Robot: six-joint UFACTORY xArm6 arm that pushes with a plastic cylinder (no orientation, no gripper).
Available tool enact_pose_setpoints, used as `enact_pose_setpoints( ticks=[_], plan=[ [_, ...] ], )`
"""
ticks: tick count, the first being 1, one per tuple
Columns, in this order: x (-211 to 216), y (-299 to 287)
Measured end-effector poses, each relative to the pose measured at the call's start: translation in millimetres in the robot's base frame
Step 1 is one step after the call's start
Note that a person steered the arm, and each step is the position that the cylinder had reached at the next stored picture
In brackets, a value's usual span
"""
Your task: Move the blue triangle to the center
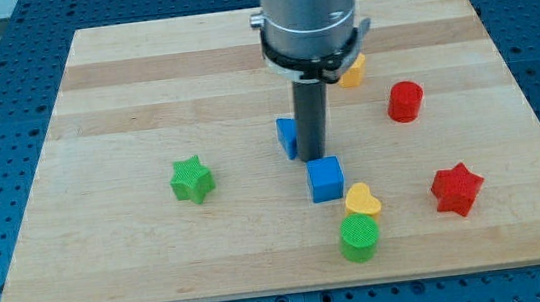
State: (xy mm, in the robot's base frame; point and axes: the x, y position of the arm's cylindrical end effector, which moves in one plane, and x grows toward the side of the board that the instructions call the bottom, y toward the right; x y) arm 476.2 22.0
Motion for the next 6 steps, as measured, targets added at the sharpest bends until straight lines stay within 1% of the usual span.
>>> enact_pose_setpoints(
  ticks=[1,3,5,6],
  plan=[
    [-1,-17],
    [-12,-22],
    [-50,-22],
    [-54,-22]
  ],
)
